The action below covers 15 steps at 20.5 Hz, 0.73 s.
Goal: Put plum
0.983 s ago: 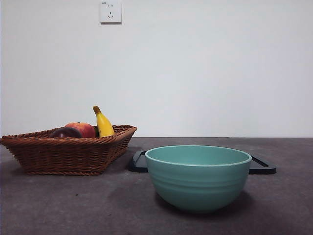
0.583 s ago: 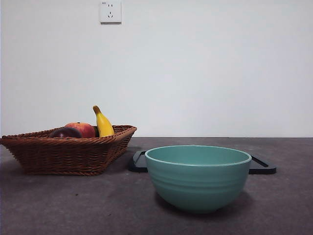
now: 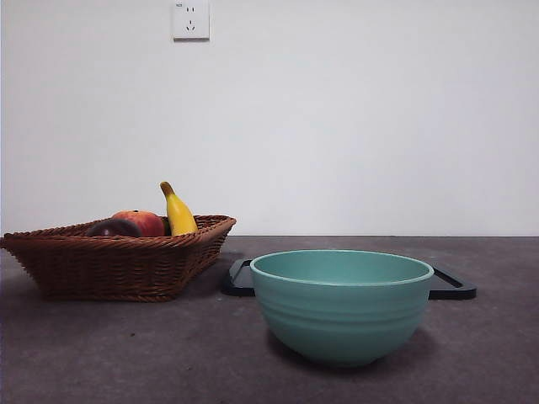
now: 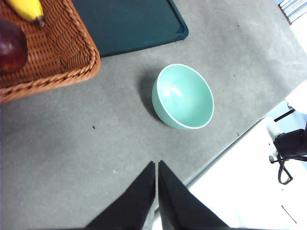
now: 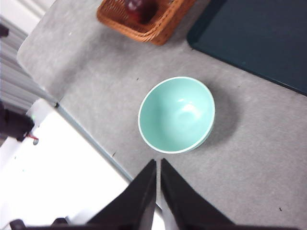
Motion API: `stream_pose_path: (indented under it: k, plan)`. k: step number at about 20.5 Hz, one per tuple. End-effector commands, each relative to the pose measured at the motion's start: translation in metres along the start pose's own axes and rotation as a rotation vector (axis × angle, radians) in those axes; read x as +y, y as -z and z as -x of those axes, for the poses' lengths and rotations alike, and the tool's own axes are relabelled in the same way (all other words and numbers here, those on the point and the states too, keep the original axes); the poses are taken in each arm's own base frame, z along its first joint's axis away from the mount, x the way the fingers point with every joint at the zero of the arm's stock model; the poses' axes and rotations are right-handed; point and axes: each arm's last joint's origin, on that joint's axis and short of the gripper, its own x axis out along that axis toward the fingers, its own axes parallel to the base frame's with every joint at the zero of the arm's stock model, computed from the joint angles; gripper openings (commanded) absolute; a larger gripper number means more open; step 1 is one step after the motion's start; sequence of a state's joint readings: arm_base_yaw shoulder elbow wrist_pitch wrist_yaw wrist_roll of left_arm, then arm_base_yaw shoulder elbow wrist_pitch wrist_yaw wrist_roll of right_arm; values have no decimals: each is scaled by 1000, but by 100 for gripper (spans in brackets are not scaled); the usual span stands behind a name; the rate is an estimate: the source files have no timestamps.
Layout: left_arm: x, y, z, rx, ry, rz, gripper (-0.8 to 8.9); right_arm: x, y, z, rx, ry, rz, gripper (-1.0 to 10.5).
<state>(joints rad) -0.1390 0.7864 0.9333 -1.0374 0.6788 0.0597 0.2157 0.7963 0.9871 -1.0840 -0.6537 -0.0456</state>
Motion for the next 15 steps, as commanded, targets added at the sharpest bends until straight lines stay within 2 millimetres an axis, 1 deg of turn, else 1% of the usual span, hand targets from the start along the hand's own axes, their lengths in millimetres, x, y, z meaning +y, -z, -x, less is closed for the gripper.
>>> stream_pose_path:
  k: [1, 3, 4, 6, 7, 9, 11, 15]
  plan:
    - [-2, -5, 2, -22, 3, -37, 10, 2, -4, 2, -12, -3, 33, 5]
    - [-2, -5, 2, -22, 3, -34, 78, 2, -4, 2, -12, -3, 33, 12]
    - [-2, -5, 2, -23, 2, -35, 145, 2, -4, 2, -12, -3, 32, 59]
    - [-2, -5, 2, -23, 2, -27, 305, 2, -4, 2, -12, -3, 29, 248]
    - [-2, -5, 2, -23, 2, -26, 352, 2, -4, 2, -12, -3, 29, 305]
    - [-2, -6, 2, -25, 2, -25, 409, 2, -4, 2, -12, -3, 29, 355]
    - [-2, -6, 3, -30, 1, -26, 442, 2, -4, 2, -12, -3, 28, 364]
    - [-2, -8, 2, -43, -1, -13, 447, 2, -4, 2, -12, -3, 27, 365]
